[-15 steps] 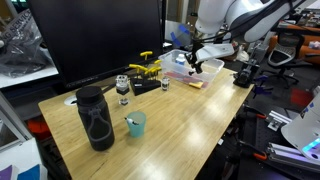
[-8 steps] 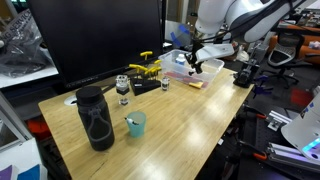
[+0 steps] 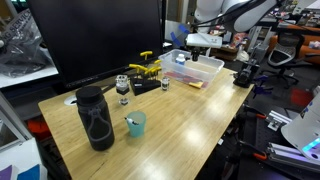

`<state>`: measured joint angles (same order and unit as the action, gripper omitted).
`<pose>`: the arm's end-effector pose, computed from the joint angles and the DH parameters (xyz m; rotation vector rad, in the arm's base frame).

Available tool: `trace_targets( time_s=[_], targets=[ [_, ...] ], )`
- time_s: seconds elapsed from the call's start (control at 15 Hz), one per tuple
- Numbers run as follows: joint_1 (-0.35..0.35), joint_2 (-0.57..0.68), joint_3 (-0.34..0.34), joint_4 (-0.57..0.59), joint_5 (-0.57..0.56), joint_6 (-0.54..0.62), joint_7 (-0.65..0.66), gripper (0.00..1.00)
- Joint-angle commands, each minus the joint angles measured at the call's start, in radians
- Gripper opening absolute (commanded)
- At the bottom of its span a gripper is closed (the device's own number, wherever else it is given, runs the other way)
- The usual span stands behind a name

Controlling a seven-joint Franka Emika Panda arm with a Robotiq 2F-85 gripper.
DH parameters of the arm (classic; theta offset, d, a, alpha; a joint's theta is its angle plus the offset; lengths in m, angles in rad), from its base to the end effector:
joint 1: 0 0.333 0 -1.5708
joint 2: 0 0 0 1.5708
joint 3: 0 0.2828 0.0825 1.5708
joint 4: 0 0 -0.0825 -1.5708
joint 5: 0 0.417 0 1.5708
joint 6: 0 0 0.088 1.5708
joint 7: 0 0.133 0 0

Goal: Put the black object on the table in the storage bin

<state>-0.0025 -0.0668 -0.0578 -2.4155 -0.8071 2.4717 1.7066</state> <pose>0.5235 -0.0411 0.2685 2.3424 -1.5193 0.6657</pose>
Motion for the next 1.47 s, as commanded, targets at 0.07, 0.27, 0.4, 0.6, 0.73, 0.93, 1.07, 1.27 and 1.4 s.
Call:
trace_targets(
  time_s=[0.07, 0.27, 0.4, 0.6, 0.73, 0.93, 1.07, 1.27, 1.4],
  targets=[
    [-0.058, 0.072, -0.004, 0.068, -0.096, -0.008, 0.281, 0.08],
    [-0.074, 0.115, -0.036, 0.076, -0.184, -0.034, 0.487, 0.08],
    [-0.074, 0.138, -0.054, 0.077, -0.218, -0.070, 0.615, 0.08],
    [-0.065, 0.168, -0.062, 0.085, -0.231, -0.161, 0.788, 0.08],
    [-0.058, 0.195, -0.059, 0.096, -0.218, -0.237, 0.885, 0.08],
    [-0.057, 0.248, -0.054, 0.107, -0.159, -0.298, 0.950, 0.08],
    [-0.062, 0.266, -0.058, 0.139, -0.121, -0.337, 0.908, 0.58],
    [-0.058, 0.280, -0.059, 0.167, -0.102, -0.358, 0.899, 0.72],
    [-0.053, 0.268, -0.058, 0.174, -0.110, -0.361, 0.898, 0.86]
  ],
)
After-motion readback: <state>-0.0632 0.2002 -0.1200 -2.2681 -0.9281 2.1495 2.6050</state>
